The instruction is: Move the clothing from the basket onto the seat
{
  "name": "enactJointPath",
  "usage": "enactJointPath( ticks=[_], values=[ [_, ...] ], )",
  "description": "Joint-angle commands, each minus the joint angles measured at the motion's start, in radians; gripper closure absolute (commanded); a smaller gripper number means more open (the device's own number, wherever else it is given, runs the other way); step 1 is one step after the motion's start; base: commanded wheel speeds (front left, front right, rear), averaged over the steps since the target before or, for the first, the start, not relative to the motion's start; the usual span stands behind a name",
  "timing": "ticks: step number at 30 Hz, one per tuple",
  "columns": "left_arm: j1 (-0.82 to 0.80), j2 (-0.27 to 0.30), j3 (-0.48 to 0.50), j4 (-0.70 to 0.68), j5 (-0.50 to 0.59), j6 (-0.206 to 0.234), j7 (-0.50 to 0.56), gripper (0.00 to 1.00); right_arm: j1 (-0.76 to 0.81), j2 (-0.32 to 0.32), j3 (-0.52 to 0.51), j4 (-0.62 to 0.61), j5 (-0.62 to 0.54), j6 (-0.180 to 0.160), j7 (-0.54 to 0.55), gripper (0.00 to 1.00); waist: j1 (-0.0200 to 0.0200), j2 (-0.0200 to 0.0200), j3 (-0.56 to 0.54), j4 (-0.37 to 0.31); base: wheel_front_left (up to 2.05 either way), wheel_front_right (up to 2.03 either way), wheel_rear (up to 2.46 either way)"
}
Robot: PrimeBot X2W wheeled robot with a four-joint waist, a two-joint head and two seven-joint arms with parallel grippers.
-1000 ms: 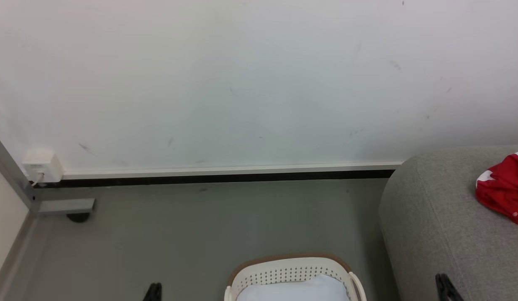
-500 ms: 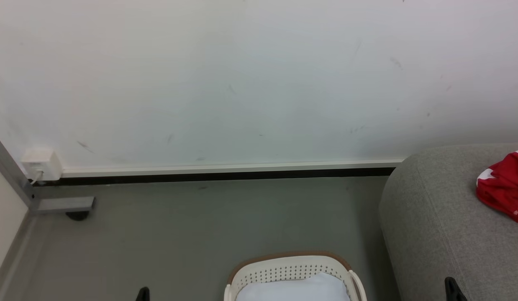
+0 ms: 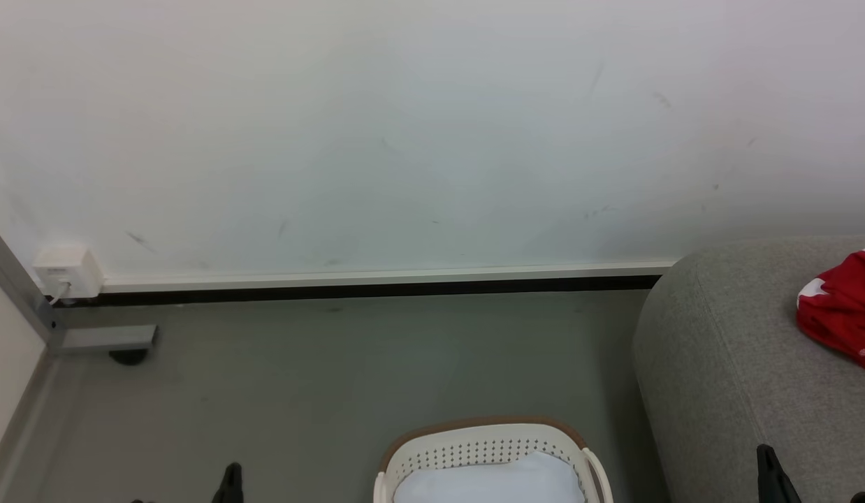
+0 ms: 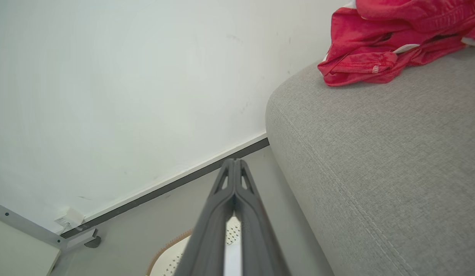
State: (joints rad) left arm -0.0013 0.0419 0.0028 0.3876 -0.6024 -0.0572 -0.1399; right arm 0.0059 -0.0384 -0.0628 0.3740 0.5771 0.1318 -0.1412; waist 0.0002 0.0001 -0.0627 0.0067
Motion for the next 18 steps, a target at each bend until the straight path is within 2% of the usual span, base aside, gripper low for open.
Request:
enactJointPath(
  ticks=[1,18],
  values=[
    [-0.029,0.005,0.010,-0.020,-0.052,-0.006,0.010,1.00,-0.029,-0.009,-0.005,-0.022,0.052,0.000,0.010,1.00,-0.0001,-0.0001,0.001,0.000,0.00,0.00,0.00],
    [-0.052,0.006,0.034,-0.049,-0.280,-0.023,0.068,1.00,-0.054,-0.011,-0.016,-0.047,0.285,-0.001,0.068,1.00,-0.0001,-0.0001,0.011,-0.001,0.00,0.00,0.00]
  ],
)
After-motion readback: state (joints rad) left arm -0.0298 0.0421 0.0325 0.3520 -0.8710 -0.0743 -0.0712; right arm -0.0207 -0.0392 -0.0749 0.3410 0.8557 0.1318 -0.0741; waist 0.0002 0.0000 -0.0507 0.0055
